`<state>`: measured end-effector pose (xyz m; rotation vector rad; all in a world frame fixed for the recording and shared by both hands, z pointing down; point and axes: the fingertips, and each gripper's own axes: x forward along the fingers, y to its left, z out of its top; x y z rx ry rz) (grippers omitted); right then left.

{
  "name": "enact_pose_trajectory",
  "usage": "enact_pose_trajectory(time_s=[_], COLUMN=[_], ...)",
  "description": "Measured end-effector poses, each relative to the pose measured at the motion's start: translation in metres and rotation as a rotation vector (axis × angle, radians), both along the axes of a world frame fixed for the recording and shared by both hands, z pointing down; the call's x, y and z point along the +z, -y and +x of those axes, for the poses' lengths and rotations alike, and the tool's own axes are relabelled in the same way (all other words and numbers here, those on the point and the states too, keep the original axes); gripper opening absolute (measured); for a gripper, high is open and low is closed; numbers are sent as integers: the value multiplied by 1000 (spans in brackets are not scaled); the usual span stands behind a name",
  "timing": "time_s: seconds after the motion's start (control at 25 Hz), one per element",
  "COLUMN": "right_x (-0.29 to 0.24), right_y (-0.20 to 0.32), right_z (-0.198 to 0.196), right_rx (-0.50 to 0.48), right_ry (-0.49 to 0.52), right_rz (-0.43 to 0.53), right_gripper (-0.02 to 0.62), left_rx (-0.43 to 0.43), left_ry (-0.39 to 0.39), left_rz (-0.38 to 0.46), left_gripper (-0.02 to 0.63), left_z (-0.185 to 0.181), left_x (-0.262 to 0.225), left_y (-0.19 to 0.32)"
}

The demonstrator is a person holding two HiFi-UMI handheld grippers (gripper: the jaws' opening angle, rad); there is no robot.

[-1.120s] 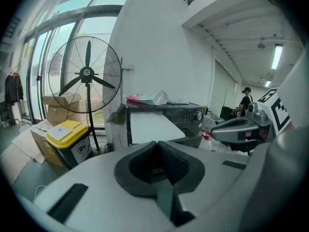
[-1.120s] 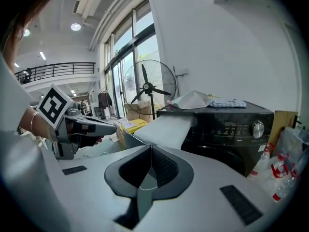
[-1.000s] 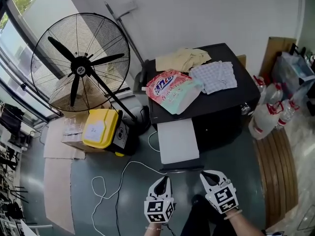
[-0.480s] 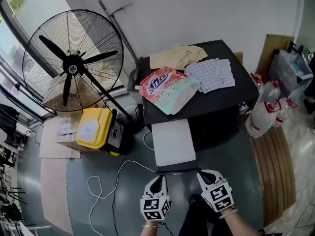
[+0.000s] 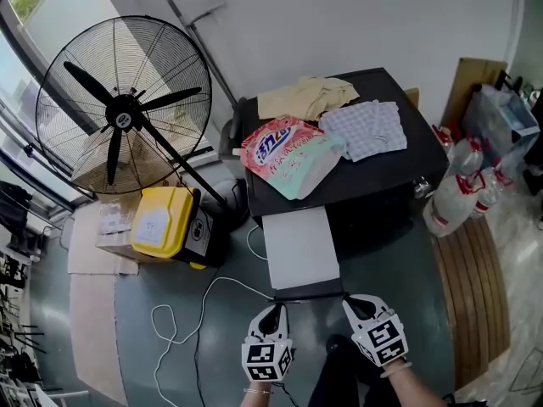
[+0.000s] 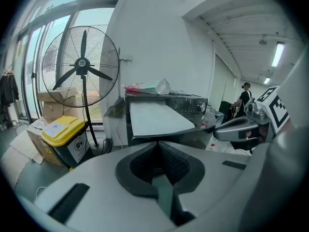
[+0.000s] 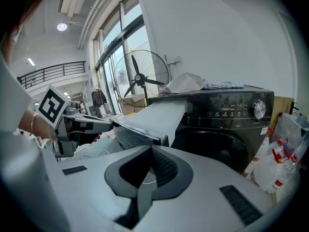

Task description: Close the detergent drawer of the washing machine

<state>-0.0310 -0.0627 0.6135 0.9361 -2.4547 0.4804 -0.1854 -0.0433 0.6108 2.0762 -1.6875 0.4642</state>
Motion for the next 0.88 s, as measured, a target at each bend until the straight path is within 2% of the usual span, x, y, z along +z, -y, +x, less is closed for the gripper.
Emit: enact_pose_trajectory(time_s=[0.48, 0.88], right_x=[0, 2], right_y=[5, 6], right_z=[5, -3], right_rx=[83, 88], right_ry=[56, 63], right_rz=[-7, -9], right_gripper=[25, 25], left_rx=[24, 26], left_ry=[-7, -20], left_rz=[1, -5], left_gripper=[18, 18], left_z=[5, 6], left_x=[0, -1], left_y=[1, 5])
